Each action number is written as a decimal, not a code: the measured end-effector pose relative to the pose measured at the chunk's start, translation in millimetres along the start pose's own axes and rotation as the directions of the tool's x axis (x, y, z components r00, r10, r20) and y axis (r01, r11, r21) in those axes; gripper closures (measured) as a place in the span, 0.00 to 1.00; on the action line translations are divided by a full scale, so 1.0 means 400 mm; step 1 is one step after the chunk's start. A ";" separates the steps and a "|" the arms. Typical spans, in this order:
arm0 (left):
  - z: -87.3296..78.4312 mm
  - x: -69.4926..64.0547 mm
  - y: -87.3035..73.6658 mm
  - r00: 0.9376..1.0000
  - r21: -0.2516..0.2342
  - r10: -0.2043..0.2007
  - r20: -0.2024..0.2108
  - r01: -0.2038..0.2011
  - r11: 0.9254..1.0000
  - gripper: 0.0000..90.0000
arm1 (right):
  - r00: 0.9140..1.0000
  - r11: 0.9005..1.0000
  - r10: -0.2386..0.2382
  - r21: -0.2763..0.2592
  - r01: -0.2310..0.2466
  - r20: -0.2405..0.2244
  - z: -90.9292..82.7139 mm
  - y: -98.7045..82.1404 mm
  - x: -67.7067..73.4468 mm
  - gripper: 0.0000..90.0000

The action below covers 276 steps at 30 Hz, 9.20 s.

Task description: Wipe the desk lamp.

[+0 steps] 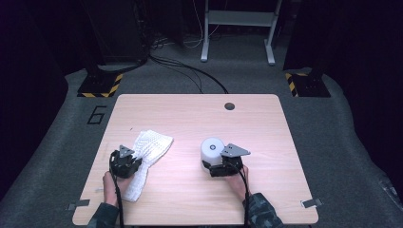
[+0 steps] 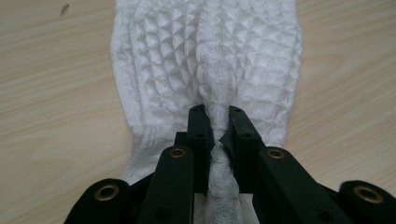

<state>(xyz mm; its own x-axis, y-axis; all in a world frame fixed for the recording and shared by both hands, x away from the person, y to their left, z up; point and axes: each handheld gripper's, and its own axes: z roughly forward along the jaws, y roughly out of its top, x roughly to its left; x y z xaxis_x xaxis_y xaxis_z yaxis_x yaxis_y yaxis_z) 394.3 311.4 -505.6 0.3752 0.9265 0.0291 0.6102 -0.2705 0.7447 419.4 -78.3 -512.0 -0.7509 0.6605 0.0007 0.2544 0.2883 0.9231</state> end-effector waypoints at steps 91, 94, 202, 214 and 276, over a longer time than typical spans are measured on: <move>0.017 -0.393 0.385 0.738 -0.189 0.446 0.506 -0.409 0.893 0.92 | 1.000 1.000 -0.002 -0.001 0.002 -0.004 0.000 -0.001 -0.001 0.09; 0.026 -0.394 0.387 0.734 -0.186 0.430 0.525 -0.394 0.900 0.92 | 1.000 1.000 -0.001 -0.001 0.001 -0.004 0.000 -0.001 -0.001 0.09; 0.089 -0.445 0.432 0.696 -0.185 0.407 0.591 -0.375 0.909 0.93 | 1.000 1.000 -0.005 -0.008 0.005 -0.001 0.002 -0.002 -0.002 0.09; 0.087 -0.428 0.431 0.721 -0.183 0.408 0.560 -0.373 0.910 0.93 | 1.000 1.000 0.003 -0.002 -0.003 -0.002 0.002 -0.003 -0.001 0.09; 0.200 -0.318 0.242 0.824 -0.013 0.241 0.513 -0.273 0.962 0.94 | 1.000 1.000 0.006 -0.012 -0.006 -0.004 0.005 -0.005 -0.003 0.09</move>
<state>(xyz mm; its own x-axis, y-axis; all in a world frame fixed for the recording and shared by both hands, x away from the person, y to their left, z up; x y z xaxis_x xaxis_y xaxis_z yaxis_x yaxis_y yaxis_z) 461.3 146.7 -490.5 0.8142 0.5638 -0.1387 0.4753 -0.5100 0.7169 420.9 -78.2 -514.5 -0.7519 0.6592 0.0081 0.2518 0.2758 0.9277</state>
